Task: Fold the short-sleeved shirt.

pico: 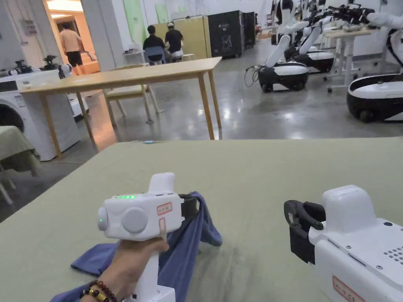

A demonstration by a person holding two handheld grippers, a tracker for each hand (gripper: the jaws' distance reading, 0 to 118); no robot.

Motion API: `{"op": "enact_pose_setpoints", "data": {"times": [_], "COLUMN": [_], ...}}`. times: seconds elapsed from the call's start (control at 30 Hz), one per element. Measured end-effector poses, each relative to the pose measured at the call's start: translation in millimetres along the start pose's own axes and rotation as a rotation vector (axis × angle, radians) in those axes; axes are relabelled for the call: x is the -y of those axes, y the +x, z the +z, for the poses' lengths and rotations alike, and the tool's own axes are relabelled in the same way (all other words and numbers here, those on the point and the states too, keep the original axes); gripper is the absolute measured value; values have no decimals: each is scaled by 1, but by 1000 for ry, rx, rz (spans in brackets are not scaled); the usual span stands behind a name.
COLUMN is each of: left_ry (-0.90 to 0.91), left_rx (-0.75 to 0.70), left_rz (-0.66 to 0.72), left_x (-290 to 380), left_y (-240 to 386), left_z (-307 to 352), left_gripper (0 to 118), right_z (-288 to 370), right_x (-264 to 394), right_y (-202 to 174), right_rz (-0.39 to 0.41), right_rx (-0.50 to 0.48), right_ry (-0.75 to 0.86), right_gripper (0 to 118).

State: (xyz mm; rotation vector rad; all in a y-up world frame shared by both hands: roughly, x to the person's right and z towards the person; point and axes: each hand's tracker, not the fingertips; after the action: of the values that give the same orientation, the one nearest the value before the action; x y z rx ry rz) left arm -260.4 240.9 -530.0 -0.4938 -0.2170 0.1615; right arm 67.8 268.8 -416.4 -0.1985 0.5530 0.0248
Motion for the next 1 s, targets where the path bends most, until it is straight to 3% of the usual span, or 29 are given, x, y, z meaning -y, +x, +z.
{"op": "enact_pose_setpoints", "data": {"times": [0.13,0.33,0.53,0.73,0.8,0.83,0.87,0.93,0.97,1.0], "left_ry": [-9,-38,-300,-509,-461,-465,-461,-383,-344,-288], "left_rx": [203,536,494,390,404,408,422,433,429,438], "left_rz": [-138,-182,-306,-331,-305,-265,-225,-205,-205,-203], "left_x": [-32,-21,70,170,164,154,145,122,110,98], "left_y": [120,283,374,385,379,378,375,363,355,345], "left_z": [-30,-73,-152,-199,-194,-191,-187,-172,-160,-145], "left_gripper": [5,4,5,5,5,9,24,95,118,117], "right_z": [59,146,201,218,219,218,218,219,219,219], "right_x": [-19,-43,-42,-33,-30,-30,-30,-31,-31,-32], "right_y": [31,83,125,150,153,153,152,147,143,139], "right_rz": [-20,1,-25,-37,-35,-37,-41,-55,-60,-59], "right_rx": [79,227,347,415,424,429,429,423,412,399], "right_ry": [80,148,182,156,143,138,136,143,153,160], "right_gripper": [1,1,1,1,1,1,1,1,1,1]}}
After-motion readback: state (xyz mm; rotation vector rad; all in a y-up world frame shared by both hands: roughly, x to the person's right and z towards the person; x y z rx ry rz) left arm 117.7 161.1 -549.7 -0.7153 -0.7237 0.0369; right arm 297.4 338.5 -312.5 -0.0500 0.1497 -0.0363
